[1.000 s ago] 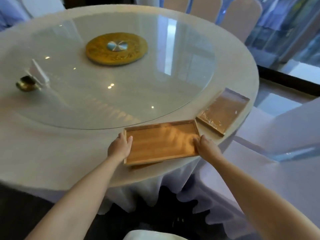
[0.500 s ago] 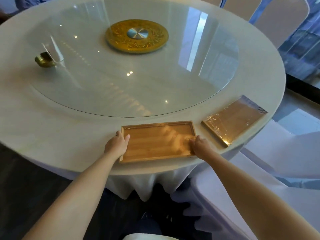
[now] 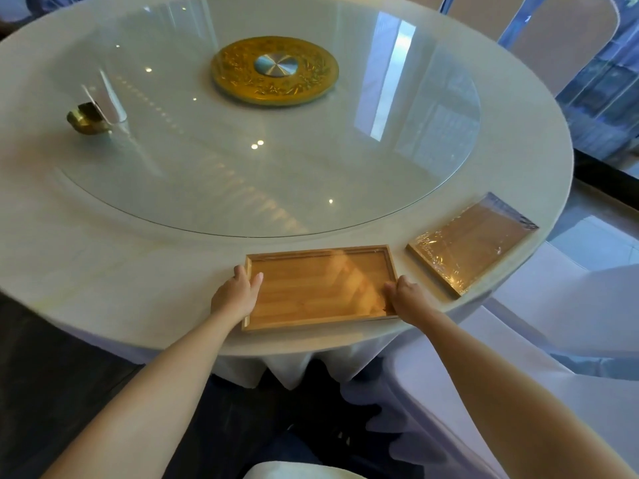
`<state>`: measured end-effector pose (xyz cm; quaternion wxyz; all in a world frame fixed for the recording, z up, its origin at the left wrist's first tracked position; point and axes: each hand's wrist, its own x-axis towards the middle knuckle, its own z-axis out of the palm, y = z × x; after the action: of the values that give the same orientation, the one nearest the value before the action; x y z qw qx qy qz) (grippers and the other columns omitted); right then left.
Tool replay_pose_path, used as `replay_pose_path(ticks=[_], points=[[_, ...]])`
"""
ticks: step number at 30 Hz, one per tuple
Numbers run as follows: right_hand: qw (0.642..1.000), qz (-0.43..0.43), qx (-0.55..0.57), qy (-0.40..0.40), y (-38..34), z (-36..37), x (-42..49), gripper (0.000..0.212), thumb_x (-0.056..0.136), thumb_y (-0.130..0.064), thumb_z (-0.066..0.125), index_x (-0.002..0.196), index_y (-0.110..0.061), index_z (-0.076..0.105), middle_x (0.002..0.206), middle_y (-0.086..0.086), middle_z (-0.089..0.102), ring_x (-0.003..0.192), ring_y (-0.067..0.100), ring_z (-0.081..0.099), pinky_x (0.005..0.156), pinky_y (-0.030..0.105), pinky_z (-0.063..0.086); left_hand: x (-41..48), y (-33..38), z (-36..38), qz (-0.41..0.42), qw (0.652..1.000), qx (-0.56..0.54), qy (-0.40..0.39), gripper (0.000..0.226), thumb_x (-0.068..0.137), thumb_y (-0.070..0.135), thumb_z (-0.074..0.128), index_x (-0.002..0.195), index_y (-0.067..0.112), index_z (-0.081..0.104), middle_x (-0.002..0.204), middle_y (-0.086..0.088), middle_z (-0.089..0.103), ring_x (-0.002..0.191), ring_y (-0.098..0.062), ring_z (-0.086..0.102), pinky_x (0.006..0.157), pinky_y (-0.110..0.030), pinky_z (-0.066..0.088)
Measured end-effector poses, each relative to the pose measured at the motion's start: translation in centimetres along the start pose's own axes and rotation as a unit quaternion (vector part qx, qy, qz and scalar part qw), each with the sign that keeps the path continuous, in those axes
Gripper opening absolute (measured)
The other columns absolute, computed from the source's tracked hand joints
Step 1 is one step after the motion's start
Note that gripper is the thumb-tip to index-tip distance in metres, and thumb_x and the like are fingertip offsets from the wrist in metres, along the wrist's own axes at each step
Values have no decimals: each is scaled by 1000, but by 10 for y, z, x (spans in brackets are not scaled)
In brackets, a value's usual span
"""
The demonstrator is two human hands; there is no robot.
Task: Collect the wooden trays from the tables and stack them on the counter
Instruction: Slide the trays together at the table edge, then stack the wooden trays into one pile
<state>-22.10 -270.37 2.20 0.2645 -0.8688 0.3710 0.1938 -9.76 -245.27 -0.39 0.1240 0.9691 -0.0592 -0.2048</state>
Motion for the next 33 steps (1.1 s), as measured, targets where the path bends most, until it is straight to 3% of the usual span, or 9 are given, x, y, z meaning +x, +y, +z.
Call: replay_pose_path(ticks=[3,6,10,13,18,21,27,30,33], points=[[999,-19,-31,-18,10,-9,5,49,98,-41,28,119,-1,48,113,19,59,106,34,57,80,37,43,4,1,-10,-18,1000,-15,0,54,98,44,24,134,5,31,126,-19,58,109,-37,59,79,-39,46],[997,-59,-46,-19,35,-46,22,54,97,-47,26,120,-3,47,115,17,60,103,31,58,81,38,47,6,32,-20,-44,998,-31,33,54,98,43,23,134,4,32,136,-21,51,117,-39,55,90,-42,45],[994,-98,-40,-1,69,-87,57,47,98,-41,29,124,-6,47,124,20,56,107,35,57,87,40,47,3,76,-20,-60,994,-24,89,50,99,37,25,131,1,35,137,-19,49,113,-41,55,86,-44,45],[994,-104,-15,34,73,-91,59,47,97,-44,31,118,-5,47,116,24,61,103,35,59,83,39,47,2,84,-18,-42,993,-14,110,44,99,34,28,125,1,40,131,-19,54,108,-41,57,80,-42,46],[991,-110,-8,79,119,-145,86,51,97,-43,32,132,-8,40,124,22,59,113,35,57,87,39,45,-12,165,4,-12,990,-31,138,38,99,32,30,111,0,46,112,-21,62,84,-34,57,64,-34,39],[987,-122,-29,96,155,-181,110,51,97,-39,33,134,-4,38,134,21,50,122,34,50,93,40,41,-20,225,20,2,990,-40,137,38,98,33,31,108,0,48,115,-21,61,99,-39,60,73,-39,44],[987,-115,-58,100,196,-216,151,53,97,-38,34,135,-1,36,137,19,41,129,35,37,100,43,37,-22,309,66,-10,1000,-17,11,46,97,40,31,115,1,48,120,-27,60,113,-41,57,92,-42,46],[987,-110,-67,92,204,-217,166,53,97,-39,33,134,-1,36,136,18,41,128,34,36,99,44,37,-21,320,83,-56,994,27,-86,61,98,46,21,130,1,47,134,-25,53,125,-36,51,103,-40,42],[989,-94,-74,92,207,-216,179,53,97,-39,33,133,0,37,136,19,41,128,34,35,99,44,38,-21,325,94,-83,986,38,-143,67,97,50,17,132,3,49,140,-20,51,130,-33,48,105,-38,39]])
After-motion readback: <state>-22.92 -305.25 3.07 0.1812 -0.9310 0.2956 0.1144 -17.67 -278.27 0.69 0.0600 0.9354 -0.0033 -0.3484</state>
